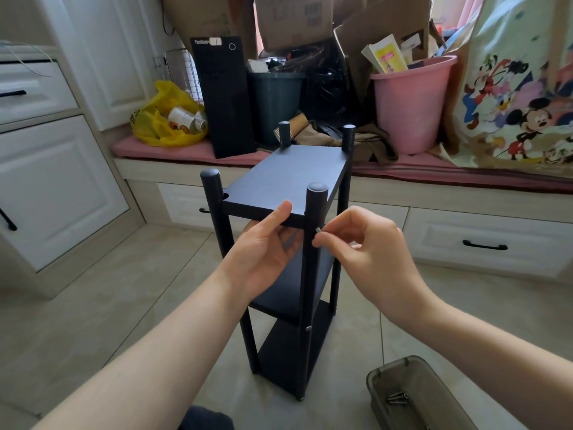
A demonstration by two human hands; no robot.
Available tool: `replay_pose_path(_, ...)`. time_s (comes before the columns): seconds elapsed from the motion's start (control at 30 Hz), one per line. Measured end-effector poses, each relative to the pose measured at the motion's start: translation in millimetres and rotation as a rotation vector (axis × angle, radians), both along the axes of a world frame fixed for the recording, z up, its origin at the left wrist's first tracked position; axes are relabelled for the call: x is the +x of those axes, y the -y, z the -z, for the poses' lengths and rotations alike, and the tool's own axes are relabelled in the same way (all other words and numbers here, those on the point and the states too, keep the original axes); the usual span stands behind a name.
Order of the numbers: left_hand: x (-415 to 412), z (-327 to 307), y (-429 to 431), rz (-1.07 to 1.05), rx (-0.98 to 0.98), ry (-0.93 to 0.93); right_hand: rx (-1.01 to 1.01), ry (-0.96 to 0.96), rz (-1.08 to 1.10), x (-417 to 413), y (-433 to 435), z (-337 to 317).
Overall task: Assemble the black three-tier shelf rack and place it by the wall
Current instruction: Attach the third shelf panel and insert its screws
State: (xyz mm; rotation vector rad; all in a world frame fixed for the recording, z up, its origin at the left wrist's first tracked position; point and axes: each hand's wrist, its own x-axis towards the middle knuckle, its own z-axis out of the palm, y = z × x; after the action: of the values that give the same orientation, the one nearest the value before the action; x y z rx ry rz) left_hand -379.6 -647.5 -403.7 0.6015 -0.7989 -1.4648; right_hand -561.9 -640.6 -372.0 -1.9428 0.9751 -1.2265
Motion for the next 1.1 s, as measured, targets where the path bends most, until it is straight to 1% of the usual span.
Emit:
replay_pose_path(0.1,-0.2,-0.5,-0.5,-0.002,0.013,-0.004,-0.013,-0.001,-0.003,0.7,0.3,2.2)
replay_pose_path(0.27,-1.0,-1.5,-1.8,0.007,-0.004,0.000,-0.163,-0.100,0.018,0.7,1.3,4.2)
replay_pose_path(0.47,-1.0,-0.5,-1.8,0.013,-0.001,-0.016,-0.139,-0.049,0.027,-1.8,2.2,6.1)
replay_pose_path(0.7,-1.8,0.1,-1.0,0.024,0.005,-0.030,-0.163,-0.106,0.024,-1.4,2.1,8.8)
replay_pose_path(0.77,-1.4,-0.2,-1.1,0.025,0.005,-0.028,-0.140,-0.084,0.036,1.1,0.3,9.1)
replay_pose_path(0.87,-1.4,-1.2,-1.7,0.018,-0.004,-0.018,-0.054,-0.019,0.052,5.6,-2.4,9.3)
replay_pose_path(0.93,-2.0,-1.1,-1.9,0.013,0.000,-0.014,-0.037,-0.014,0.052,6.8,-3.2,8.9)
replay_pose_path(1.1,-3.2,-1.5,-3.0,0.016,0.009,-0.021,0.084,0.108,0.016,6.1,-3.3,6.5)
